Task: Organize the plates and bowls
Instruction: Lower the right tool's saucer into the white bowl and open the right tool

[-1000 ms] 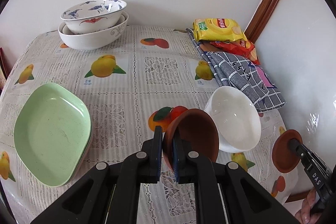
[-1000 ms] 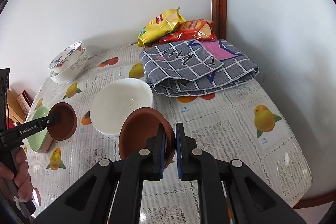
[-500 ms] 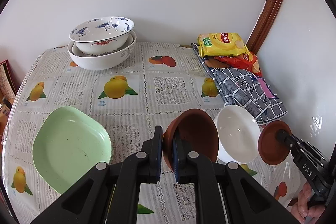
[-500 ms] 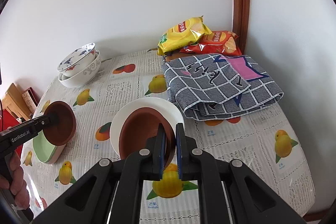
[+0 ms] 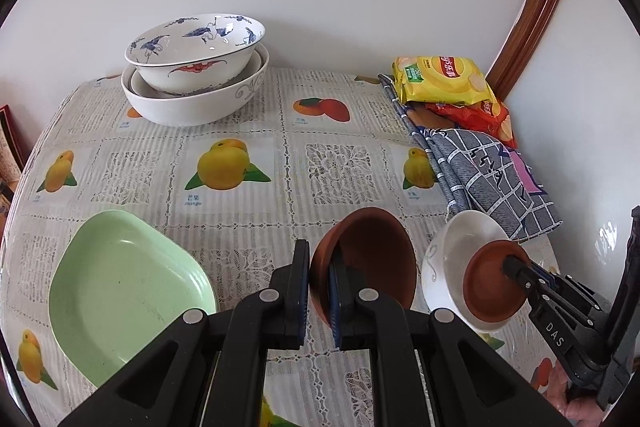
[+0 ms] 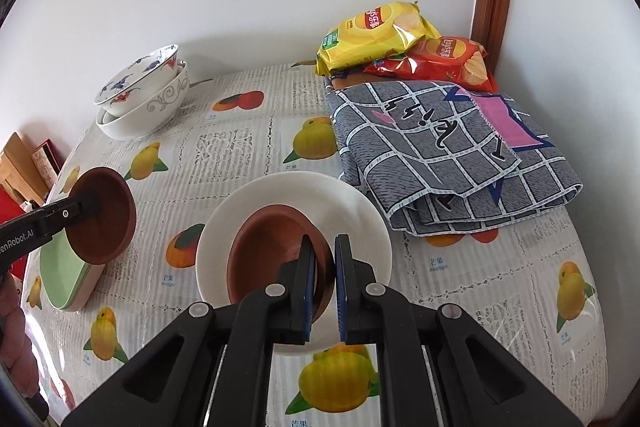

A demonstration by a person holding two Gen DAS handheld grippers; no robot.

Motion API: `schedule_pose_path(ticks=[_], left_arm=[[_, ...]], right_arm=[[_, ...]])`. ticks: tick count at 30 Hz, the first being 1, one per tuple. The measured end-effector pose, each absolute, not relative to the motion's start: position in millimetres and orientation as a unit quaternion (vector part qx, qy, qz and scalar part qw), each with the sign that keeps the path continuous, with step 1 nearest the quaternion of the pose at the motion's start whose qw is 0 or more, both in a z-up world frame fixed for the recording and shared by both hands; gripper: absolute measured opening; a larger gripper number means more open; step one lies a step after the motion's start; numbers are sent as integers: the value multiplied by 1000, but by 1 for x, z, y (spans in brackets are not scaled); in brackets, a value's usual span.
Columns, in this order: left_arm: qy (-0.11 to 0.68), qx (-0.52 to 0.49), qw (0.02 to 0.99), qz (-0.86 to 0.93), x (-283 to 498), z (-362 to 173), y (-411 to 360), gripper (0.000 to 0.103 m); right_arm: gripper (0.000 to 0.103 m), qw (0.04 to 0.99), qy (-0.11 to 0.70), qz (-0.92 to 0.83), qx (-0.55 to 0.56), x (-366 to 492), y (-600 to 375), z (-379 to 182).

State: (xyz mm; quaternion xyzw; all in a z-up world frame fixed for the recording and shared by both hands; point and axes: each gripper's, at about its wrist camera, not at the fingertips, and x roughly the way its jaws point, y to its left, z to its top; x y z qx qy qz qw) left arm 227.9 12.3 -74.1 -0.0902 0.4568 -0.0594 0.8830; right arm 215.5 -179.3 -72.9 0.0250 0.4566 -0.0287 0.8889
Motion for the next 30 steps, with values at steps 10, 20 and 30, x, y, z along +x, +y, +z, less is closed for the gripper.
schedule_pose_path(ticks=[10,20,30], left_arm=[[471,-95,875,-59,239,-91,13,9],[476,-97,872,-62,244,-97,11,9],[481,-100,868,-65,247,-102,11,9]], right_arm=[[10,880,474,-25,19,228,-173,-90],[10,873,486,-27,12,236,-172,-98],[10,862,503,-53,-19,245,-170,-108]])
